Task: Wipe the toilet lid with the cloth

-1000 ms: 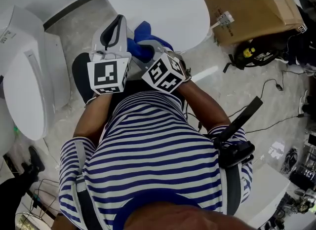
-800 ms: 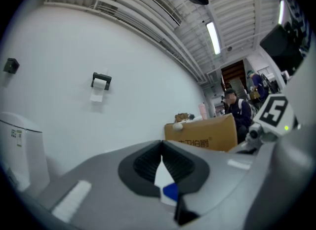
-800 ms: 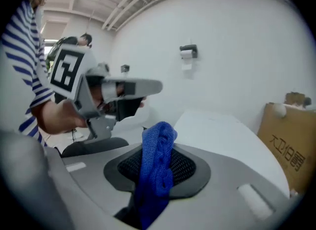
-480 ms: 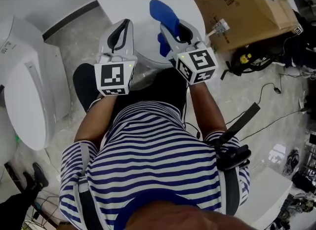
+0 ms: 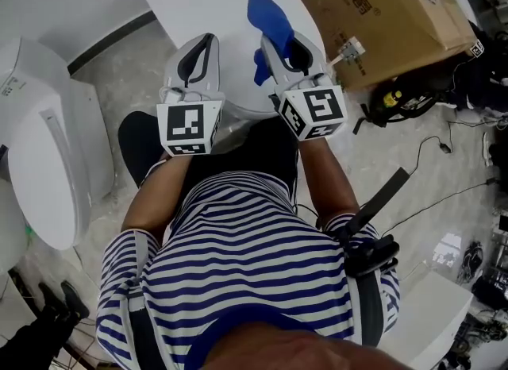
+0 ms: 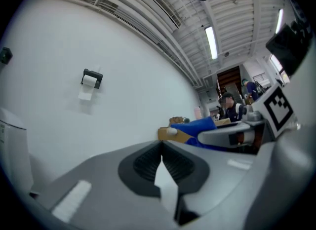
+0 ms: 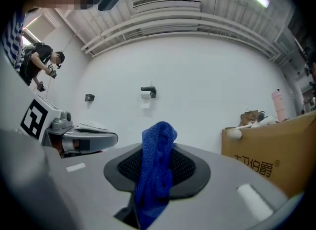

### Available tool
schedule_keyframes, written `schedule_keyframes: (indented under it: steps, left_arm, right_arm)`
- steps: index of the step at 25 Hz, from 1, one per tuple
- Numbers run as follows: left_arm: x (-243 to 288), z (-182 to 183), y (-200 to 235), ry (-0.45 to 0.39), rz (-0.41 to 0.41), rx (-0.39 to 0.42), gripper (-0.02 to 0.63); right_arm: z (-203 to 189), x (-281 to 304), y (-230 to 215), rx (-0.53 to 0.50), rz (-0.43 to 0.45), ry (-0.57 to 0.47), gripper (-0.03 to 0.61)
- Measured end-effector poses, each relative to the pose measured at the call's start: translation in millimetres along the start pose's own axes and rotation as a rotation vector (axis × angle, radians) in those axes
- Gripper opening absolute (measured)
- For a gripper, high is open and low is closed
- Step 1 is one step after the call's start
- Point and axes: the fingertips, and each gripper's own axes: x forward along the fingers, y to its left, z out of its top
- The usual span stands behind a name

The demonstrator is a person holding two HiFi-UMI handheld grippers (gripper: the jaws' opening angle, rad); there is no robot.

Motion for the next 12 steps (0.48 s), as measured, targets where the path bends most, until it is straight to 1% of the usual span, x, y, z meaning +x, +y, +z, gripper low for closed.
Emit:
schedule_keyframes:
  steps: [12]
  left_arm:
    - [-0.1,-2.7,5.7,0.009,0.016,-0.001,0.003]
  right_arm:
    - [0.4,-3.3,-4.2,0.013,-0.018,-0.022,0.120]
